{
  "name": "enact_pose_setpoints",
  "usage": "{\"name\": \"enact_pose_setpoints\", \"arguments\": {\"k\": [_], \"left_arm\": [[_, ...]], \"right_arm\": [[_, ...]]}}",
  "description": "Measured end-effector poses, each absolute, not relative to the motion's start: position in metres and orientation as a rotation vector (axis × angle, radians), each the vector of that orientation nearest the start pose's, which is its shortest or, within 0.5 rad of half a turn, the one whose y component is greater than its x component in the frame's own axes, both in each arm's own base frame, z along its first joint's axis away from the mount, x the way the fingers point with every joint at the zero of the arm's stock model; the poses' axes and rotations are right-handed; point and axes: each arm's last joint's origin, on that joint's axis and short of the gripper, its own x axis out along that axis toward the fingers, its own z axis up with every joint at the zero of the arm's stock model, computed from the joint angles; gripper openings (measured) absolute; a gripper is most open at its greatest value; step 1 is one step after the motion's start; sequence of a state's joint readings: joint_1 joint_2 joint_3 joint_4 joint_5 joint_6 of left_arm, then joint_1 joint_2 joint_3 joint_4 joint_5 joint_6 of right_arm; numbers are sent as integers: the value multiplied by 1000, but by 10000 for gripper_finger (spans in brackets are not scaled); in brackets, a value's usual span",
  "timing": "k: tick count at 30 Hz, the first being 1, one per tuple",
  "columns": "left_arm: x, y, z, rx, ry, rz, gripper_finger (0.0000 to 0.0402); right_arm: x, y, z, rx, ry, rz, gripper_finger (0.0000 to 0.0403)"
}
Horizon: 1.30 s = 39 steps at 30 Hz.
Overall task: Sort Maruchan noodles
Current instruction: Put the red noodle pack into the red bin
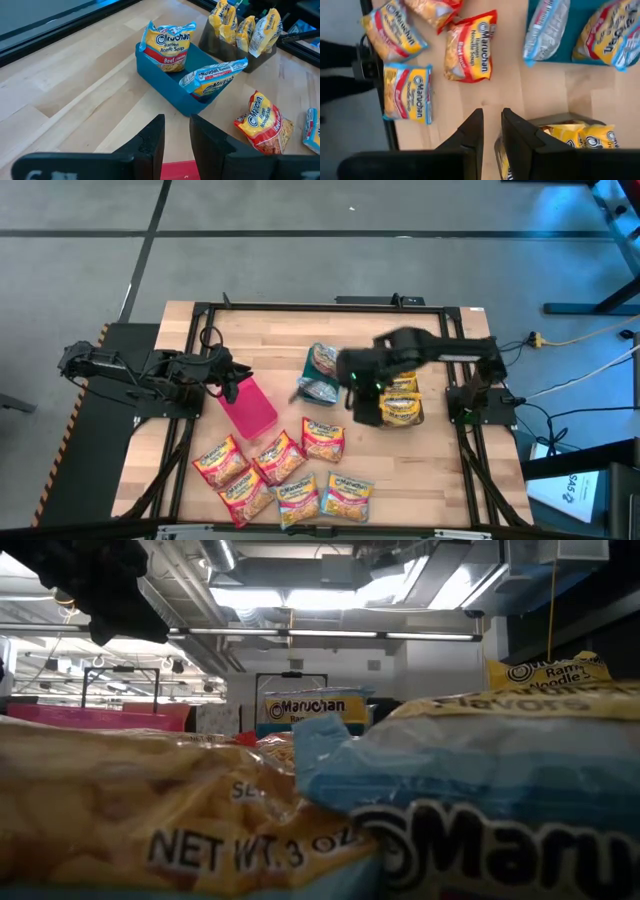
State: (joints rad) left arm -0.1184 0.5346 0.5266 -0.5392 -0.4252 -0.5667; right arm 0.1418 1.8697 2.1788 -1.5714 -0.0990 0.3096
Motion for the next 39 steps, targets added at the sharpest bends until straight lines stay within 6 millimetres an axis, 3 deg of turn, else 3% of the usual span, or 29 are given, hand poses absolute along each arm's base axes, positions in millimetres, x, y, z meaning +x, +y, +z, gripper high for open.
{"name": "enact_pose_setpoints", "arguments": {"k": [6,10,15,18,21,27,33,39], "left_arm": [[119,-2,247,-402,427,437,85],[120,-4,247,-421,447,385,85],[121,-8,246,-542,493,253,85],[121,-13,246,-656,536,151,85],[122,-22,244,-769,631,6,85],[123,-46,241,-942,842,-230,85],[121,-69,232,-1000,1011,-230,85],[109,-85,205,-903,1309,-25,85]], "right_arm": [[323,102,399,85,1268,80,67],[321,131,392,97,1290,94,67],[326,165,379,175,1250,-10,67],[325,181,369,185,1217,-158,67],[323,198,358,239,1185,-292,67],[319,236,333,352,1195,-386,67],[314,263,313,365,1216,-413,67],[313,272,304,385,1218,-447,67]]}}
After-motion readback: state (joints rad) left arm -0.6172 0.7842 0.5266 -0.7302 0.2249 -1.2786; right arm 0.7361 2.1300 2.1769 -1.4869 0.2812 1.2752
